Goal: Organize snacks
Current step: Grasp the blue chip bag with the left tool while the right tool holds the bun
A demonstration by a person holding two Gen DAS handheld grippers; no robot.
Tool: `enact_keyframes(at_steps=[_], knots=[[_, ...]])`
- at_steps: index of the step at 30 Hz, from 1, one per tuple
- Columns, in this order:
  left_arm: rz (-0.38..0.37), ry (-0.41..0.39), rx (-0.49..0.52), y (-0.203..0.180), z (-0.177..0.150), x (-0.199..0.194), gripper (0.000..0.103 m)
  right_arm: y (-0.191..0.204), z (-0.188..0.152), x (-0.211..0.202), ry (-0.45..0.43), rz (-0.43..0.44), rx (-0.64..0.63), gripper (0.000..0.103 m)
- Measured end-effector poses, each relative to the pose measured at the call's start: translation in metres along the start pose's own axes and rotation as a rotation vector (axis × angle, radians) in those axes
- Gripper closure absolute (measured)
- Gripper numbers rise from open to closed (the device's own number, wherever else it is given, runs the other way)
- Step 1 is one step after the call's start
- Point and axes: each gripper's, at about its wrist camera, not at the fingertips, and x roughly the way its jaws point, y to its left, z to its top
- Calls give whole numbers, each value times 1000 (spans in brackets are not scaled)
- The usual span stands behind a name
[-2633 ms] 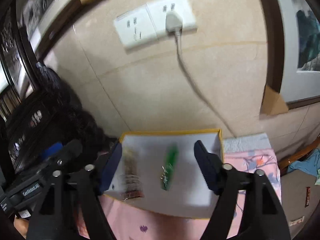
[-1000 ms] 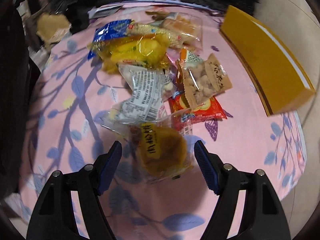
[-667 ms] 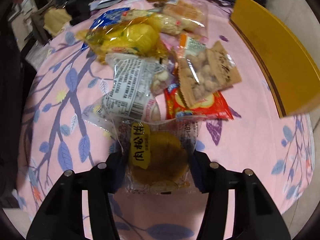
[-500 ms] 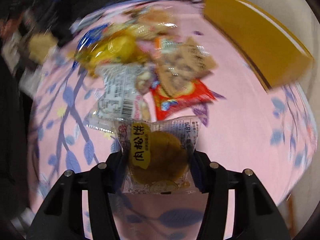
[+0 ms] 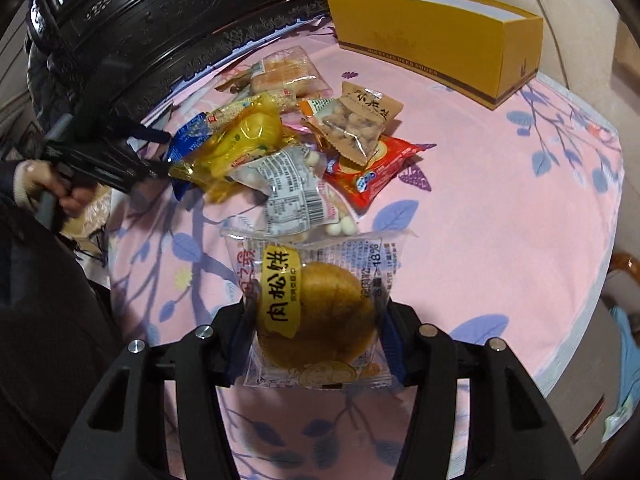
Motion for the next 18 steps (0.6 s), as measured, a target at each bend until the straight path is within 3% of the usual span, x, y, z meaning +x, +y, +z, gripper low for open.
enact_keyframes(at_steps=[10,14,18], knots=[[74,5,39,-15,12,19,2,9,9,1,-35,47,16,48],[36,13,6,-11,13,25,3,12,9,4,-37,52,24,48],[35,-13,35,-13,8,17,23,14,9,4,-40,51,41,48]])
